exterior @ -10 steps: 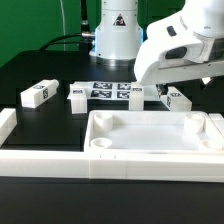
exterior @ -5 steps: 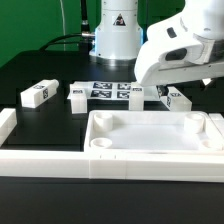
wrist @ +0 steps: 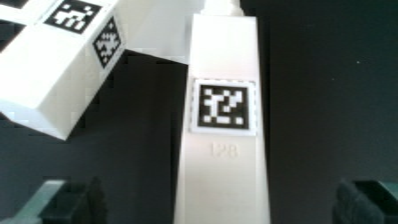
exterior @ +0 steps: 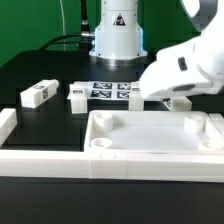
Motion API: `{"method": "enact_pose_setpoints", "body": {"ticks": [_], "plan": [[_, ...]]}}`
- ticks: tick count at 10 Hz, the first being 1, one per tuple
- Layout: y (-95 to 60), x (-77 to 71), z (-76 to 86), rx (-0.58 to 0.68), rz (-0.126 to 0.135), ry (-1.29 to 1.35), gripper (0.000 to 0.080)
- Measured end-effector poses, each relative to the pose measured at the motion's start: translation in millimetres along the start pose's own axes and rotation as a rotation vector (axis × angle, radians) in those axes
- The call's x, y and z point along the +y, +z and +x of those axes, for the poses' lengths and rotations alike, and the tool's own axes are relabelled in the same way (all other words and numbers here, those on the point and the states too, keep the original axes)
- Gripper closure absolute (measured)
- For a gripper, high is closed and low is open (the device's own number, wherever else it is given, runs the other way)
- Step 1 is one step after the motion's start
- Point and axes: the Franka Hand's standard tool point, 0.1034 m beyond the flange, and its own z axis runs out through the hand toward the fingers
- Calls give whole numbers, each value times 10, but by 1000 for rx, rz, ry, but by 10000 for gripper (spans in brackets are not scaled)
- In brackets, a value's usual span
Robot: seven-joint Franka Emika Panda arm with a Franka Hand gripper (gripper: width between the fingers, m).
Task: Assemble desk
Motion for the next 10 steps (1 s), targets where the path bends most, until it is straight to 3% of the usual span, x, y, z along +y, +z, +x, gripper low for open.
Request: {"method": "enact_pose_setpoints", "body": {"ticks": [3,4,9,10], "plan": [[156,26,-30,-186,11,-3,151],[183,30,35,-190,10,6,151],[169,17,40,-177,9,-20,151],[169,17,40,-177,9,-20,274]]}}
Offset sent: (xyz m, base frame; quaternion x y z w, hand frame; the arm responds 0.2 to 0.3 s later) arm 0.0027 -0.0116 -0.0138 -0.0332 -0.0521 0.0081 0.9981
